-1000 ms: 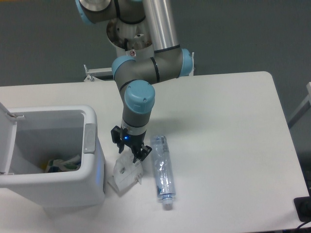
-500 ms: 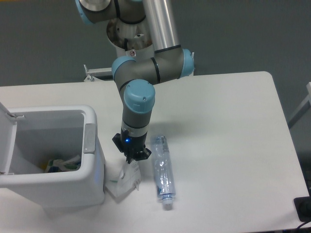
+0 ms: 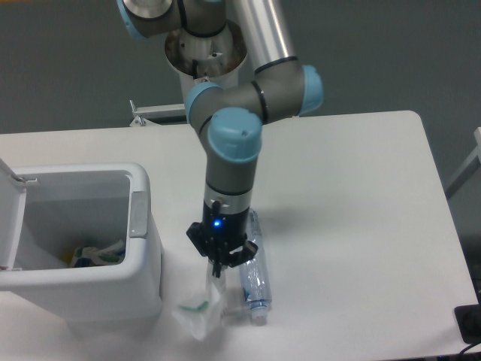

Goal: Place the trash in the trash can
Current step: 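Carry the wrapper over the white bin and release it inside, then move the open gripper back over the clear water bottle and lower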

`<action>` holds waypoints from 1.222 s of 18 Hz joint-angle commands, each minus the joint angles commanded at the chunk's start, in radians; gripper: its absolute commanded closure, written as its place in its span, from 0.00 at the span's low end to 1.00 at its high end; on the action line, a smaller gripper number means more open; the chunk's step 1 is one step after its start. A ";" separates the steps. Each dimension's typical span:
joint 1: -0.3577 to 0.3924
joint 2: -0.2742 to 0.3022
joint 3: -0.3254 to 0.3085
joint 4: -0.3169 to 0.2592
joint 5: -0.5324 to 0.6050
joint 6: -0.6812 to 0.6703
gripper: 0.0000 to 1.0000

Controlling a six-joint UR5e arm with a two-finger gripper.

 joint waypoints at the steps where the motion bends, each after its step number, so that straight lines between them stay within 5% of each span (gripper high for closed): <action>1: 0.020 0.006 0.022 -0.002 -0.043 -0.026 1.00; 5: 0.082 0.112 0.049 -0.002 -0.178 -0.179 1.00; 9: 0.039 0.234 0.048 -0.003 -0.186 -0.305 1.00; 13: -0.087 0.320 -0.032 -0.014 -0.180 -0.322 1.00; 20: -0.176 0.388 -0.216 -0.008 -0.177 -0.286 1.00; 22: -0.190 0.387 -0.224 -0.009 -0.180 -0.287 0.79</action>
